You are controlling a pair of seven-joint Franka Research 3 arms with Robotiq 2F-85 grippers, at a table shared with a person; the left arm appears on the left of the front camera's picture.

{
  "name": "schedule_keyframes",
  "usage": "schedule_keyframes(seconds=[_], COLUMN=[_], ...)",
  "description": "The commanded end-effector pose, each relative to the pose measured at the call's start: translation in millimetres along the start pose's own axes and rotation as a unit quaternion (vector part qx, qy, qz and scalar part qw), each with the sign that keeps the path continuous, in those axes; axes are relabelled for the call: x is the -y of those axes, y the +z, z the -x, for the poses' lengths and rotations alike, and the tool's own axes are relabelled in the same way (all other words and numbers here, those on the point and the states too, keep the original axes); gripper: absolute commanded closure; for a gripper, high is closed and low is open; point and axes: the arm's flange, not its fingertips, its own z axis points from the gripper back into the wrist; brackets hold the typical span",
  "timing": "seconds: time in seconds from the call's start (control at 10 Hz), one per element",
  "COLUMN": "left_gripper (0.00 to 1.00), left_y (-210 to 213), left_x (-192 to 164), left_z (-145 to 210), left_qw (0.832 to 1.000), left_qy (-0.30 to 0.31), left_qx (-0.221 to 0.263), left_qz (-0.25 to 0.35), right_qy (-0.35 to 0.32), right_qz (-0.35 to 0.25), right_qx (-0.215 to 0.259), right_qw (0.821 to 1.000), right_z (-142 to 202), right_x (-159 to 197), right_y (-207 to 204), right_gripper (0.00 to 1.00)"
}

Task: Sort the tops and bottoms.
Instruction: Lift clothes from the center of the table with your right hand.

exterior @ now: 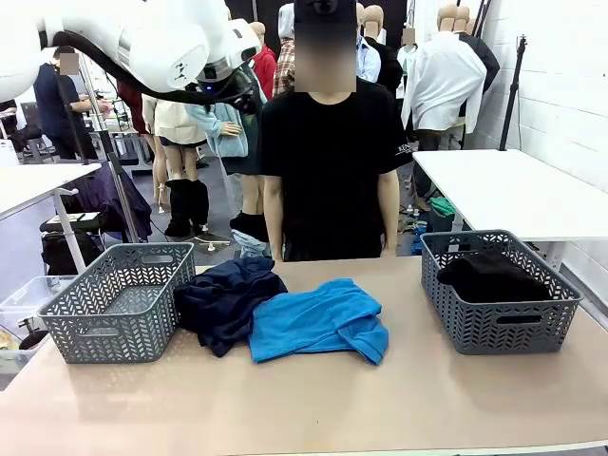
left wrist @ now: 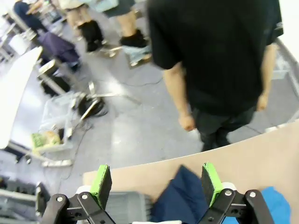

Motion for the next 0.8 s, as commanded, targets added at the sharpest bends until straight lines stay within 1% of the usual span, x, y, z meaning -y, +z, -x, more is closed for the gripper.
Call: schedule_keyframes(seconds=[0.0, 0.1, 0.2, 0.3, 0.4, 0.5, 0.6, 0.7], left_gripper=[0.0, 0.0, 0.0, 0.0, 0.0, 0.0, 0.0, 0.0], left_y=[5, 11, 12, 16, 14, 0, -22, -43], left_x=[-68, -103, -135, -165, -187, -204, -212, -212], left_z=[9, 35, 53, 75, 90, 106, 120, 140], left_qw=[0.992, 0.987, 0.983, 0.979, 0.978, 0.979, 0.973, 0.965], left_qy=[0.066, 0.101, 0.122, 0.151, 0.159, 0.15, 0.159, 0.17], left_qx=[-0.051, -0.078, -0.086, -0.096, -0.113, -0.131, -0.17, -0.193], left_qz=[-0.095, -0.101, -0.107, -0.094, -0.076, -0.036, -0.016, 0.044], right_qy=[-0.003, -0.003, -0.003, -0.003, -0.003, -0.003, -0.003, -0.003], right_qz=[0.002, 0.002, 0.002, 0.002, 0.002, 0.002, 0.002, 0.002], right_qx=[-0.004, -0.004, -0.004, -0.004, -0.004, -0.004, -0.004, -0.004], right_qw=[1.0, 1.0, 1.0, 1.0, 1.0, 1.0, 1.0, 1.0], right_z=[0, 0, 0, 0, 0, 0, 0, 0], right_x=[-2, -2, -2, -2, -2, -2, -2, -2], right_y=[2, 2, 2, 2, 2, 2, 2, 2], right_gripper=[0.0, 0.0, 0.0, 0.0, 0.0, 0.0, 0.0, 0.0])
